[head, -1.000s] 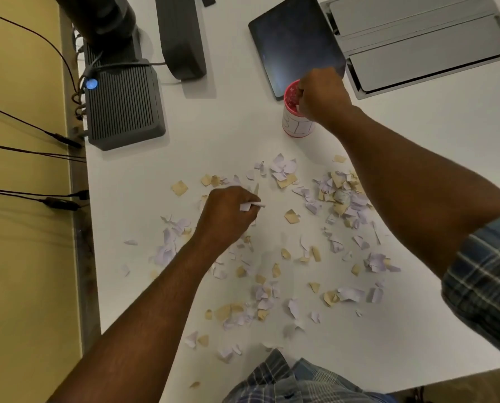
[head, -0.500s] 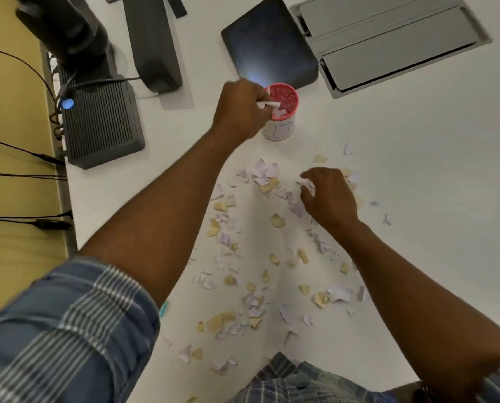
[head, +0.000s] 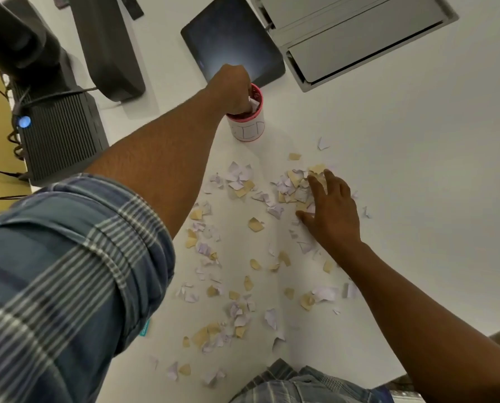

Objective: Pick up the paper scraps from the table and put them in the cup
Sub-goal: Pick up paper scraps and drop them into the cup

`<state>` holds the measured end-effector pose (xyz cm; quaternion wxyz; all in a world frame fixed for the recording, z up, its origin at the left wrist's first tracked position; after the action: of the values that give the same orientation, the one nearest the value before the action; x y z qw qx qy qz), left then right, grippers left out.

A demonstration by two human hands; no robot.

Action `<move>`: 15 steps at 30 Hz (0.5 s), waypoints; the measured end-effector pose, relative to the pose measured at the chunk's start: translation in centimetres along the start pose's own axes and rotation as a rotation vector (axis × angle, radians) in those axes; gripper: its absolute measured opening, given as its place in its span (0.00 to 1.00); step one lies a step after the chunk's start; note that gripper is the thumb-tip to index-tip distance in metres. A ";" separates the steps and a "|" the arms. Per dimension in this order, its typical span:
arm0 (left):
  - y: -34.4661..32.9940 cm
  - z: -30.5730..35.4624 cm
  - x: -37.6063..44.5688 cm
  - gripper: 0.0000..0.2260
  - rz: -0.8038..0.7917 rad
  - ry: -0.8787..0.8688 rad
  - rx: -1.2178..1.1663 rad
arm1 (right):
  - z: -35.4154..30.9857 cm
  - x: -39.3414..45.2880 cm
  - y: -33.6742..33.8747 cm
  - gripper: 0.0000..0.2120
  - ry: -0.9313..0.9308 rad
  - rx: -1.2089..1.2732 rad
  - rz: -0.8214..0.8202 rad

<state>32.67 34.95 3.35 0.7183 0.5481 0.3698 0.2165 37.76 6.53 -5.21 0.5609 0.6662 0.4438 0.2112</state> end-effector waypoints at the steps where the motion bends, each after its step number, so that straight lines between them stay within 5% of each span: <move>1: 0.0 0.2 0.2 0.21 -0.009 -0.008 0.018 | 0.1 0.1 -0.1 0.38 -0.012 -0.006 -0.025; 9: 1.2 0.1 0.4 0.22 0.000 0.033 -0.003 | 0.1 0.5 -0.3 0.38 0.027 -0.037 -0.124; 15: 1.3 -0.6 -3.9 0.12 0.423 0.140 -0.277 | -1.2 1.1 -0.4 0.25 0.133 -0.080 -0.123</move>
<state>29.89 32.90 5.65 0.6982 0.4932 0.2626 0.4476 37.28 8.13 -5.50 0.5684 0.5992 0.5112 0.2376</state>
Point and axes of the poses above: each hand's wrist, its own x-axis towards the middle knuckle, its own y-axis out of the back of the hand, z = x × y, the point moved 2 cm from there along x, towards the middle knuckle, and after that the axes turned 3 degrees about z, right-handed, at the moved point
